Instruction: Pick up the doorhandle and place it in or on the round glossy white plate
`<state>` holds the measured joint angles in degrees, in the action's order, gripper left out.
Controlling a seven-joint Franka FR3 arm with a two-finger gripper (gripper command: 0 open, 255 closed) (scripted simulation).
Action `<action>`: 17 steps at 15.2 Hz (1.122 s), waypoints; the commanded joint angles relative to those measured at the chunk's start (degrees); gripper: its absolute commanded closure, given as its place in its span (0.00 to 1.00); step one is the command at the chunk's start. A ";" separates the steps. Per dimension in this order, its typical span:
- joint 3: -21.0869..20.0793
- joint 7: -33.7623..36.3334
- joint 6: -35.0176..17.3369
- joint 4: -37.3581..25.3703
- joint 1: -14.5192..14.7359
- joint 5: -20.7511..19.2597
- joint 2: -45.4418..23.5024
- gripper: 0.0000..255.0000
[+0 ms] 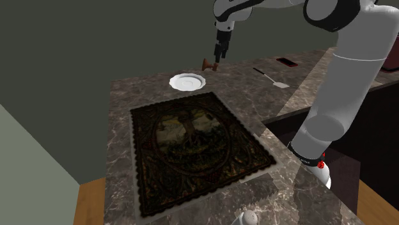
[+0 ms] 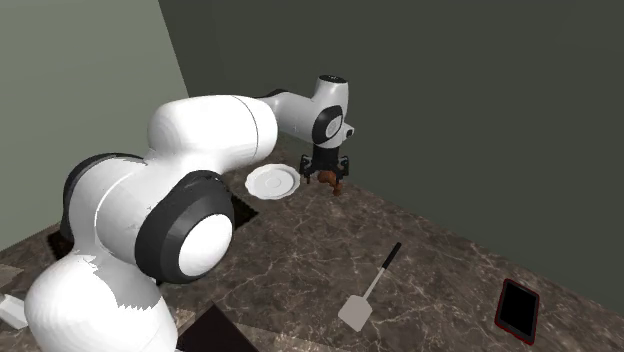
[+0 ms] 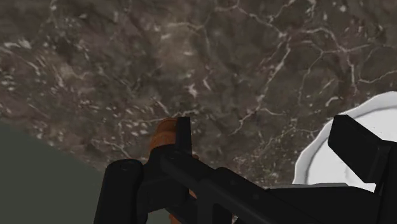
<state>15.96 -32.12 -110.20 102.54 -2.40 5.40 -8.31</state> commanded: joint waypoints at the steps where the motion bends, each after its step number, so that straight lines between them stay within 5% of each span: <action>1: 0.30 -1.67 0.01 -4.70 -0.89 1.03 -4.32 0.00; 6: 0.24 -4.28 0.52 -15.49 -3.10 3.23 -13.79 0.00; 17: -0.09 -4.70 -4.60 -11.79 -3.02 3.82 -15.28 0.00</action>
<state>15.87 -36.81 -114.75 90.75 -5.41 9.20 -23.55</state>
